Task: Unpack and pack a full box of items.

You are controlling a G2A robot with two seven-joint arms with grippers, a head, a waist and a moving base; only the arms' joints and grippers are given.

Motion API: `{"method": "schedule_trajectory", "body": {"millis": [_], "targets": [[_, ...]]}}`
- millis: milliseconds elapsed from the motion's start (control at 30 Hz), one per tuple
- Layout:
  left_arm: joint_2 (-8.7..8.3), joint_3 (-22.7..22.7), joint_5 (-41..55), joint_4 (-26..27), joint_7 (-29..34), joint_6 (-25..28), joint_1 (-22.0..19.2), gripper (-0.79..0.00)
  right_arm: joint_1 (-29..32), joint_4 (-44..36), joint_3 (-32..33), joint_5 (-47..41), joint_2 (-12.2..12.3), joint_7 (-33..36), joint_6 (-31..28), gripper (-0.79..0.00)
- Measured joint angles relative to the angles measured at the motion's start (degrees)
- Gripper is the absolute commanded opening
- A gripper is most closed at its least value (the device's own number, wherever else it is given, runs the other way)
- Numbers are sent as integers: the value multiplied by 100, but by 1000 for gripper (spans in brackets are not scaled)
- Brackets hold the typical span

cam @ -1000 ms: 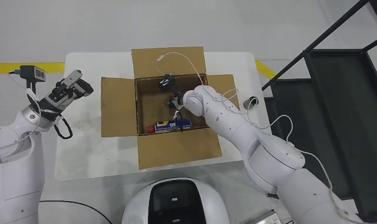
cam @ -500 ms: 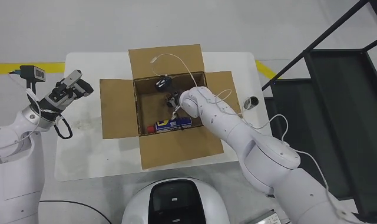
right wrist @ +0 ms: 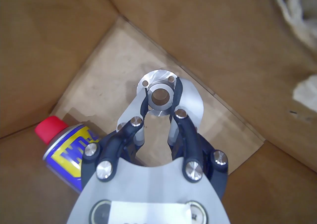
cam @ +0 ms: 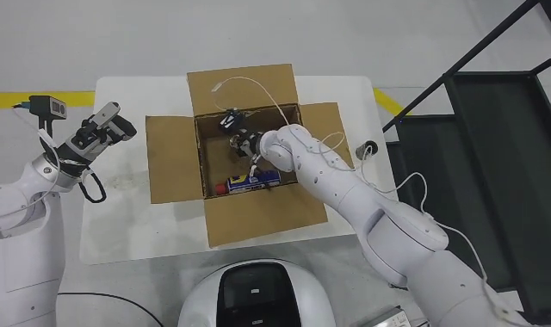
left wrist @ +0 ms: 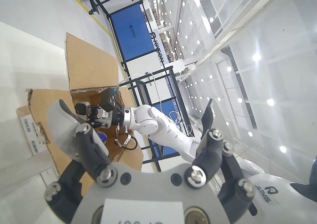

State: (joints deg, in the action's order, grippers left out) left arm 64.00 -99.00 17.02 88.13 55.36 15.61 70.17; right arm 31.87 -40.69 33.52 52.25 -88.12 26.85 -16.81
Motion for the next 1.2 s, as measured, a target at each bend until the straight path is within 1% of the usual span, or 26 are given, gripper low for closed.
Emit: {"method": "schedule_trajectory", "body": {"millis": [167, 267, 400, 500, 600, 800, 900, 1033, 1200], "targets": [[0, 0, 0, 0, 0, 0, 0, 0, 341, -1002, 477, 279, 381, 482, -135, -785], [0, 0, 0, 0, 0, 0, 0, 0, 701, -1780, 891, 389, 646, 882, -283, -785], [0, 0, 0, 0, 0, 0, 0, 0, 1363, -2825, 1570, 502, 1010, 1257, -785, -785], [0, 0, 0, 0, 0, 0, 0, 0, 1871, -3527, 2099, 547, 1229, 1320, -1065, -785], [0, 0, 0, 0, 0, 0, 0, 0, 2334, -4158, 2594, 693, 1410, 1476, -1221, -785], [0, 0, 0, 0, 0, 0, 0, 0, 3085, -5251, 3468, 710, 1652, 1735, -1263, -785], [0, 0, 0, 0, 0, 0, 0, 0, 3292, -5556, 3727, 612, 1717, 1842, -1319, -785], [0, 0, 0, 0, 0, 0, 0, 0, 3331, -5618, 3813, 259, 1740, 1868, -1355, -785], [0, 0, 0, 0, 0, 0, 0, 0, 3325, -5614, 3809, 248, 1738, 1855, -1352, -785]]}}
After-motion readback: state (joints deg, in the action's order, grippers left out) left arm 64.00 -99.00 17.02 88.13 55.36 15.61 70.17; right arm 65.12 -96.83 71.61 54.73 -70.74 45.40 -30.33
